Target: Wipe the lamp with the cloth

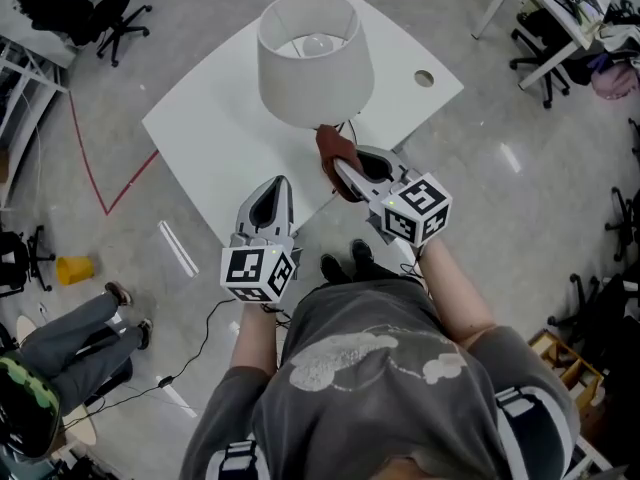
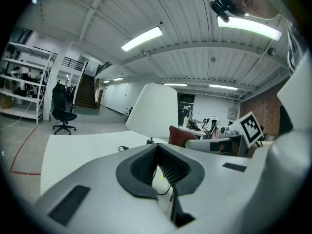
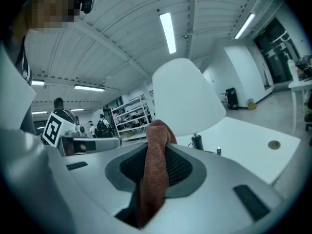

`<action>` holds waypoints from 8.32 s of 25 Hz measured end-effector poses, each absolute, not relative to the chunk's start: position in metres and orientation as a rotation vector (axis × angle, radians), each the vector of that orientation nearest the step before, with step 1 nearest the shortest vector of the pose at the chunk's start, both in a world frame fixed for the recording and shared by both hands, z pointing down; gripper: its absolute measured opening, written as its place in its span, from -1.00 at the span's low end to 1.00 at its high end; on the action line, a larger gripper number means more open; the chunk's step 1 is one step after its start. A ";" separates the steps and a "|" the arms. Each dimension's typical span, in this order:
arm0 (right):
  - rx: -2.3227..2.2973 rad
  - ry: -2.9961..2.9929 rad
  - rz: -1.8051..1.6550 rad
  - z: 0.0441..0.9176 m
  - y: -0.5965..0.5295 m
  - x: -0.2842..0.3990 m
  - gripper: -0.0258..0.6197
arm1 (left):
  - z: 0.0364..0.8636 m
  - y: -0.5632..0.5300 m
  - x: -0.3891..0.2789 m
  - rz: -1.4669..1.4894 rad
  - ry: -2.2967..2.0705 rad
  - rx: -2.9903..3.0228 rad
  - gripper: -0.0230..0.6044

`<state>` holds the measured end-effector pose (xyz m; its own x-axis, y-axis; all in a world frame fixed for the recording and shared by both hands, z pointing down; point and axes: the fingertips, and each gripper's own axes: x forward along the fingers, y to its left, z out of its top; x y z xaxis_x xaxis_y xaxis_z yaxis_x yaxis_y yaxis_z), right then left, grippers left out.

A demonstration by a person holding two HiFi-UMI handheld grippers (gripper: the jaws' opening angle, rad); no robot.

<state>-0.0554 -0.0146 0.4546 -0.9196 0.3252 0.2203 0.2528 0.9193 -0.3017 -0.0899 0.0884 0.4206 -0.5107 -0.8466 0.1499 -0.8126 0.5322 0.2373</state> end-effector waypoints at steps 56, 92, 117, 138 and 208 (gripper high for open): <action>0.096 -2.890 0.432 0.445 0.049 -0.125 -0.65 | 0.390 0.108 -0.183 -0.165 -2.277 1.895 -0.90; 0.203 -3.123 0.334 0.319 0.045 -0.194 -0.65 | 0.329 0.088 -0.254 -0.124 -2.272 2.023 -0.90; 0.772 -2.834 0.481 0.424 0.070 -0.204 -0.65 | 0.378 0.080 -0.287 -0.111 -1.830 2.305 -0.90; 0.751 -3.112 0.339 0.288 0.053 -0.198 -0.65 | 0.297 0.077 -0.267 -0.102 -2.051 2.345 -0.90; 1.175 -2.819 0.617 0.382 0.018 -0.277 -0.65 | 0.339 0.050 -0.364 -0.243 -1.736 2.421 -0.90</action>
<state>-0.2773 0.0182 0.3824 -0.7154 -0.6771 0.1728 -0.6873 0.6373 -0.3485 -0.3642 0.0499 0.3393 0.3161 -0.9478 -0.0427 -0.9229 -0.3176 0.2176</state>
